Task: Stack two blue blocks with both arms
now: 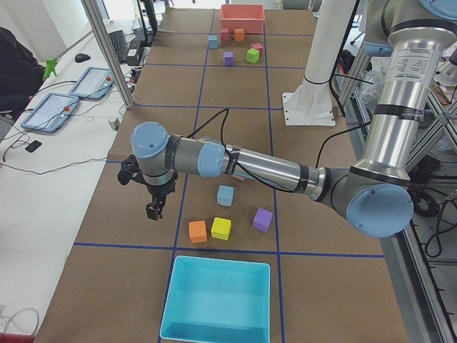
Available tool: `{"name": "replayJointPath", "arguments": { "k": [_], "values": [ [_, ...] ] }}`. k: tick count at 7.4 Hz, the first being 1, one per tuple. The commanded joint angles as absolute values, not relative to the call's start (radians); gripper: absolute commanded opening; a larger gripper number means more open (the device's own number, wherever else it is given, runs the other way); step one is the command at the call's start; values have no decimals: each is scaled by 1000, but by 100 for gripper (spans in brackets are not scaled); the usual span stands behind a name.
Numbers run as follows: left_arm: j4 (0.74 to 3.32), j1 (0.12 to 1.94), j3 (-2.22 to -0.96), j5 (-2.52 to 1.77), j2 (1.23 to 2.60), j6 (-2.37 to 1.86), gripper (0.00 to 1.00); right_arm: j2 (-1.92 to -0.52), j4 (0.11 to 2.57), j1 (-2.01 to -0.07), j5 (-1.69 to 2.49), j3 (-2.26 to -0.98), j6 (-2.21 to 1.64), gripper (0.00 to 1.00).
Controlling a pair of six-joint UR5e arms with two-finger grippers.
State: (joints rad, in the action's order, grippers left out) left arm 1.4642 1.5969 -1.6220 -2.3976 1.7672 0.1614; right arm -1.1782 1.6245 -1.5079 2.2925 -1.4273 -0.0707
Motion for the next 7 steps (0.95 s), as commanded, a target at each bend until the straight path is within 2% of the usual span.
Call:
{"name": "replayJointPath", "arguments": {
  "k": [1, 3, 5, 7],
  "values": [
    [1463, 1597, -1626, -2399, 1767, 161, 98, -1180, 1624, -1508, 2295, -1436, -78, 100],
    [1466, 1597, -1649, -2410, 1766, 73, 98, -1177, 1579, -1476, 2275, -1448, -86, 100],
    [1468, 1591, -1707, -2415, 1735, -13, 98, -1193, 1487, -1410, 2206, -1398, -227, 100],
    [1616, 1525, -1715, -2416, 1686, -162, 98, -1229, 1454, -1350, 2229, -1396, -327, 100]
  ]
}}
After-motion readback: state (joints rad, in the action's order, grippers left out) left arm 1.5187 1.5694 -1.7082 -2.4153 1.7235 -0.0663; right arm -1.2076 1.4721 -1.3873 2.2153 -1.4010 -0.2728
